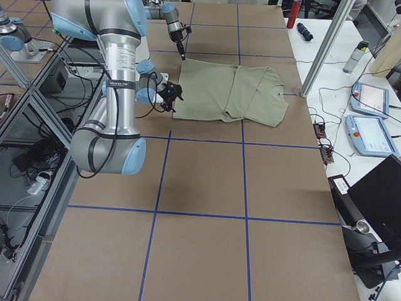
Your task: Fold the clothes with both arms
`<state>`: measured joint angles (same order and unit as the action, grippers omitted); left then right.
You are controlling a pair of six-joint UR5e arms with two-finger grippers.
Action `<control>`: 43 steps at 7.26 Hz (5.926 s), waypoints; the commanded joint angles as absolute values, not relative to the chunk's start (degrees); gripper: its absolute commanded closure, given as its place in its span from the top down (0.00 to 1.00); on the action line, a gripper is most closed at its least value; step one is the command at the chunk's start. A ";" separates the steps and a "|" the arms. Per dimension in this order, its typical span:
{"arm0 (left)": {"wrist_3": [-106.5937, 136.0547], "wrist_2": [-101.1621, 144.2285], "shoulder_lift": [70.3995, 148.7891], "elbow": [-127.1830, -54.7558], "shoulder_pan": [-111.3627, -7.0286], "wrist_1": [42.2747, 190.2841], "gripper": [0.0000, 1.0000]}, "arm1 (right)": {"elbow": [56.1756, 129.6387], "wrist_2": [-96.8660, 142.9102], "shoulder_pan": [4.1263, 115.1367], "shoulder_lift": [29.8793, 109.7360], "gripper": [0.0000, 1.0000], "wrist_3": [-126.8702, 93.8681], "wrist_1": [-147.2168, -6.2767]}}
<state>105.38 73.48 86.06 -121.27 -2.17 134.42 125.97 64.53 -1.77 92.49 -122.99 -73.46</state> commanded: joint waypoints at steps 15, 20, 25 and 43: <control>105.73 73.39 86.13 -121.64 -2.20 134.47 0.00 | 120.41 61.70 -3.69 90.26 0.00 -124.10 -74.97; 105.38 78.90 80.36 -137.56 -2.29 126.79 0.00 | 146.24 69.75 -2.28 90.44 0.00 -123.49 -100.37; 99.79 94.48 85.49 -151.82 -9.13 106.79 0.00 | 154.80 79.63 4.02 78.87 0.00 -113.77 -115.75; 68.65 94.57 114.52 -95.98 -39.99 115.49 0.00 | 81.75 94.48 42.62 50.19 0.00 -83.68 -77.70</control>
<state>69.17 94.58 114.16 -97.59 -39.74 114.35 84.72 93.58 41.38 50.96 -84.95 -79.51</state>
